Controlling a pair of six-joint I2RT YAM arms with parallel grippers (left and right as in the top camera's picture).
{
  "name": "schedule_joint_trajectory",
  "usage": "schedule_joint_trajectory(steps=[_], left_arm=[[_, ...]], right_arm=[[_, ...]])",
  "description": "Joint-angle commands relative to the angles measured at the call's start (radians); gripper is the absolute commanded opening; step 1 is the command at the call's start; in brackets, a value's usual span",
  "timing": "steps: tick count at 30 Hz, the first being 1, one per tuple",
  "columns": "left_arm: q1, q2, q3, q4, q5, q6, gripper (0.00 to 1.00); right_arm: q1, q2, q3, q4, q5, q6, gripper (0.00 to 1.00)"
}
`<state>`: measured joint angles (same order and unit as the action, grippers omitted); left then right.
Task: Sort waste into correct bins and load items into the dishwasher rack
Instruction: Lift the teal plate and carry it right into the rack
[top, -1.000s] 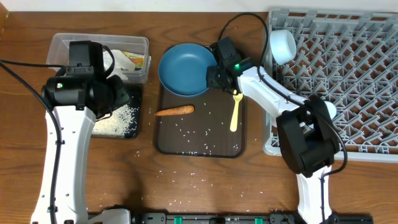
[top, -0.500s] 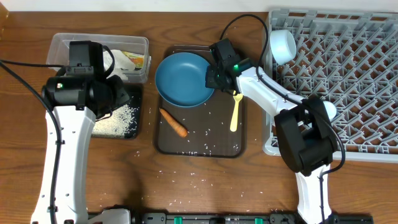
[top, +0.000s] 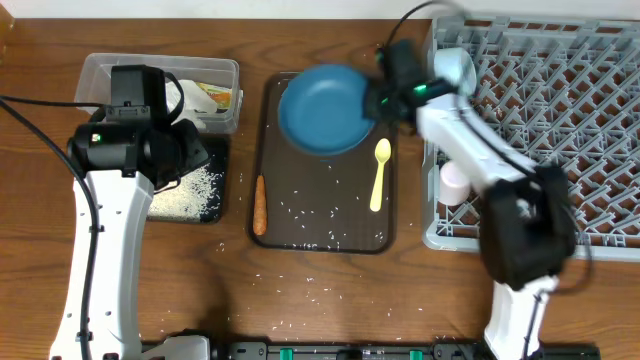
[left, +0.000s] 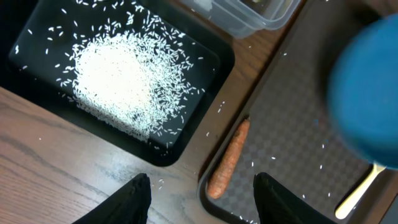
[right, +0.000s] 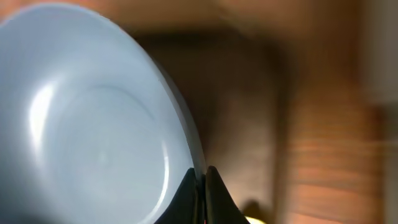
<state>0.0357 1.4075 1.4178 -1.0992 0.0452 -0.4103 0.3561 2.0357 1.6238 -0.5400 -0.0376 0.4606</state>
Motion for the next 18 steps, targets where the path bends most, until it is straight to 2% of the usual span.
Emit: schedule_joint_trajectory(steps=[1, 5, 7, 13, 16, 18], left_arm=[[0.003, 0.011, -0.007, 0.002, -0.013, 0.017, 0.56], [0.003, 0.011, -0.007, 0.009, -0.013, 0.017, 0.57], [0.003, 0.011, -0.007, 0.011, -0.013, 0.017, 0.60], [0.003, 0.011, -0.007, 0.028, -0.013, 0.016, 0.60], [0.003, 0.011, -0.007, 0.040, -0.012, 0.016, 0.60], [0.003, 0.011, -0.007, 0.048, -0.013, 0.016, 0.61]], right_arm=[[-0.068, -0.233, 0.038, -0.007, 0.124, -0.082, 0.01], [-0.136, -0.377, 0.038, -0.042, 0.364, -0.111, 0.01], [-0.171, -0.431, 0.038, -0.060, 0.541, -0.112, 0.01], [-0.261, -0.472, 0.035, -0.079, 1.073, -0.190, 0.01], [-0.315, -0.446, 0.033, -0.068, 1.268, -0.303, 0.01], [-0.352, -0.425, 0.033, -0.037, 1.286, -0.403, 0.01]])
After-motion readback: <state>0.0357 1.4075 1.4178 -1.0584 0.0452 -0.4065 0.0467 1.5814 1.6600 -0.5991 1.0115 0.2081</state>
